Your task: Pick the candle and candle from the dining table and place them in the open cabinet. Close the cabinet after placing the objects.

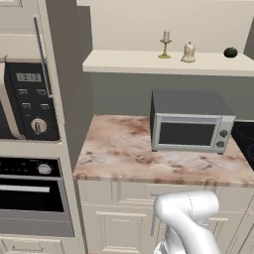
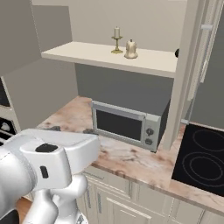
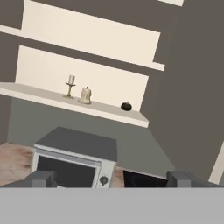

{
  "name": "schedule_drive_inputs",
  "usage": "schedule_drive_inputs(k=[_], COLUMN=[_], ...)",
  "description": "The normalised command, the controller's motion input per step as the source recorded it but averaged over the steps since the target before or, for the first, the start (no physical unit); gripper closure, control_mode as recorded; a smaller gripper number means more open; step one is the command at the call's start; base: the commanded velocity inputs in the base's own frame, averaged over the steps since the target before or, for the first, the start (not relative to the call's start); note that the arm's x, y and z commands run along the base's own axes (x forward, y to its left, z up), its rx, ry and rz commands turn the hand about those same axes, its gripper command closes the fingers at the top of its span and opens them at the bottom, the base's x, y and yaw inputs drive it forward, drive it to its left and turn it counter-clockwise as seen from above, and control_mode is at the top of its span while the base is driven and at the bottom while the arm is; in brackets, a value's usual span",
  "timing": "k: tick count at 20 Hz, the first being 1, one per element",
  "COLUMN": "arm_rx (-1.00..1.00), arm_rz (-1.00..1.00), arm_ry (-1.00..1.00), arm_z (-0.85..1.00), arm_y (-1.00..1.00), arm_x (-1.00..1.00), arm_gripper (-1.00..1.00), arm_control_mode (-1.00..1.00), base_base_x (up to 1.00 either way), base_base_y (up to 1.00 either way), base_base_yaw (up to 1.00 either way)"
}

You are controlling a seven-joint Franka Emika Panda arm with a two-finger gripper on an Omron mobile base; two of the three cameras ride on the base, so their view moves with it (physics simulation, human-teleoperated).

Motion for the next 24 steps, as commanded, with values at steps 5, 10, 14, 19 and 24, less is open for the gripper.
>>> schedule_drive_inputs(k=[5, 10, 14, 19, 24], arm_rx=[0.10, 0.12, 0.11, 0.06, 0.01], arm_rz=[-0.01, 0.00, 0.01, 0.05, 0.01], arm_ry=[0.00, 0.00, 0.00, 0.00, 0.00], arm_z=[0.01, 0.08, 0.05, -0.01, -0.01], arm_y=[-0.44, -0.36, -0.29, -0.29, -0.11], arm_x=[-0.21, 0.00, 0.00, 0.00, 0.00], arm_gripper=[-1.00, -1.00, -1.00, -1.00, -1.00], arm_control_mode=[-1.00, -1.00, -1.00, -1.00, -1.00], base_base_x=[0.00, 0.00, 0.00, 0.00, 0.00], base_base_y=[0.00, 0.00, 0.00, 0.00, 0.00], base_base_yaw=[0.00, 0.00, 0.00, 0.00, 0.00])
